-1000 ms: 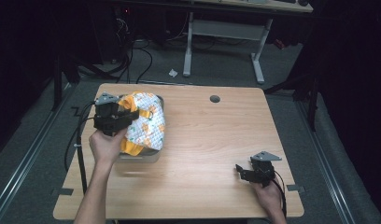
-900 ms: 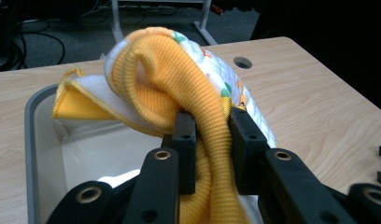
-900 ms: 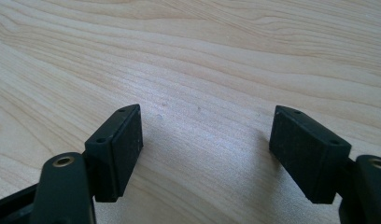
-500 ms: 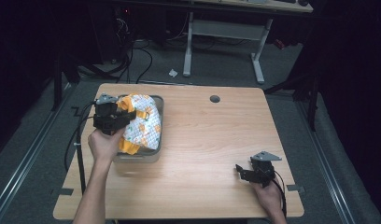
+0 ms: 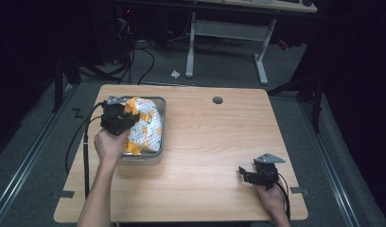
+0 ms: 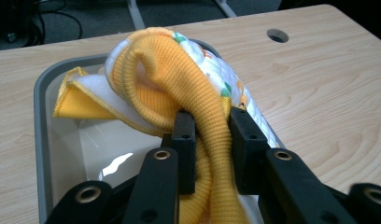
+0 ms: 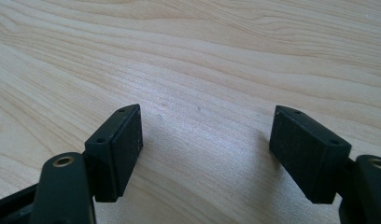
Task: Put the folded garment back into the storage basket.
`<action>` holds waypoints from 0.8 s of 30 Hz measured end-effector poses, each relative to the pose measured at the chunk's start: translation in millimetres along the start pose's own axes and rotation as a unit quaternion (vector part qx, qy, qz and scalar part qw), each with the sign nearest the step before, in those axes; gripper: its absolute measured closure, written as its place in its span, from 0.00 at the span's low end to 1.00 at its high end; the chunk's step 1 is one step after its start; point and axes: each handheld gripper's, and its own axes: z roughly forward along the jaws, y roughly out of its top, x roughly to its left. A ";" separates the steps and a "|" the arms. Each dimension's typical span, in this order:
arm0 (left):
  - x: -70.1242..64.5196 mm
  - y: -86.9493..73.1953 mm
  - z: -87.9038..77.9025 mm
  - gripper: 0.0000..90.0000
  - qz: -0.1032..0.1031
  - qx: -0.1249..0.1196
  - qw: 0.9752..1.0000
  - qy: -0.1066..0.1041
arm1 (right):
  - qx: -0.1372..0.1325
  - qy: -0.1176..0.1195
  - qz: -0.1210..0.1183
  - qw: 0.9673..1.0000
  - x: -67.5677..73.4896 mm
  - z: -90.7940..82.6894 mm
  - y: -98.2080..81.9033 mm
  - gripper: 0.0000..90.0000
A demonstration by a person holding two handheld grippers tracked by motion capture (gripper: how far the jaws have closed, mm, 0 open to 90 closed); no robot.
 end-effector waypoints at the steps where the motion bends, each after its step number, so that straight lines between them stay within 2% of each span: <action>1: 0.0 0.0 1.3 0.82 -0.001 0.001 1.000 0.000 | 0.000 0.000 0.000 1.000 0.0 0.0 0.0 0.29; 7: 1.8 -0.5 10.9 0.82 -0.003 0.011 1.000 0.000 | 0.000 0.000 0.000 1.000 0.0 0.0 0.0 0.29; 13: 6.1 -5.2 25.6 0.81 -0.004 0.036 0.999 0.001 | 0.000 0.000 0.000 1.000 0.0 0.0 0.0 0.29; 19: 6.0 -8.7 37.5 0.83 -0.006 0.049 0.999 -0.002 | 0.000 0.000 0.000 1.000 0.0 0.0 0.0 0.29; 24: 7.9 -12.3 45.2 0.83 -0.006 0.068 0.998 0.007 | 0.000 0.000 0.000 1.000 -0.1 0.0 0.0 0.29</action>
